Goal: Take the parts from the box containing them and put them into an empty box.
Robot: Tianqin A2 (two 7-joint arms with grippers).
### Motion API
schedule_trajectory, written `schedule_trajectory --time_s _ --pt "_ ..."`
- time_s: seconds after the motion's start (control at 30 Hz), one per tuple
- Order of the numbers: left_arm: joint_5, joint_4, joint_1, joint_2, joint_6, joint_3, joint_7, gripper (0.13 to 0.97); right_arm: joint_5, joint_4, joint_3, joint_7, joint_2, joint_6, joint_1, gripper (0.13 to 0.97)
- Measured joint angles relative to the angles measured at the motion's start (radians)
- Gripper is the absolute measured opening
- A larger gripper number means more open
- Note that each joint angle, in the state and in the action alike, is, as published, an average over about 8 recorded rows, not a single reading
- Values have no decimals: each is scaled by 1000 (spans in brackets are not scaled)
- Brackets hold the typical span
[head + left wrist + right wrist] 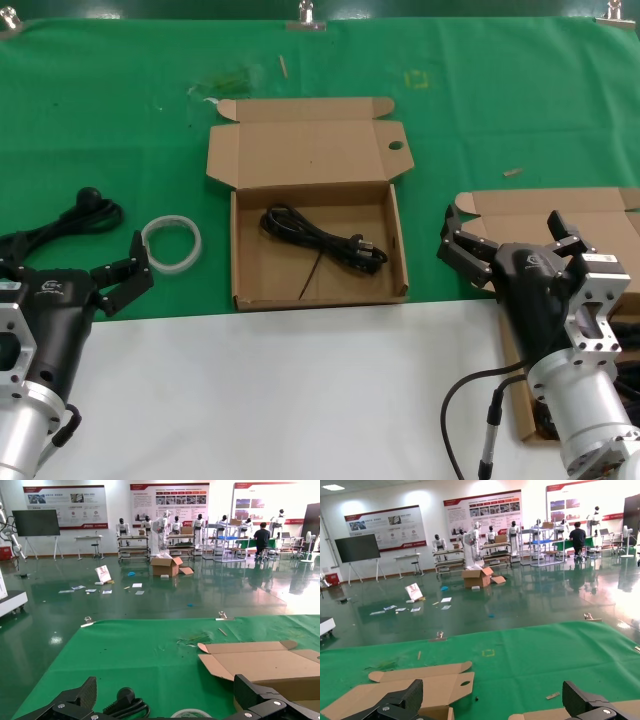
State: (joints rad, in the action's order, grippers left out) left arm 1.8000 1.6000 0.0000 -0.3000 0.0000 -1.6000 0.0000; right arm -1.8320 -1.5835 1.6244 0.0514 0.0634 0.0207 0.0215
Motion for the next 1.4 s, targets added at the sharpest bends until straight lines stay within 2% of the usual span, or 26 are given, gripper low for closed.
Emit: schedule_trajectory --time_s 1.4 --pt "0 0 0 0 0 0 0 966 0 0 0 0 0 0 0 966"
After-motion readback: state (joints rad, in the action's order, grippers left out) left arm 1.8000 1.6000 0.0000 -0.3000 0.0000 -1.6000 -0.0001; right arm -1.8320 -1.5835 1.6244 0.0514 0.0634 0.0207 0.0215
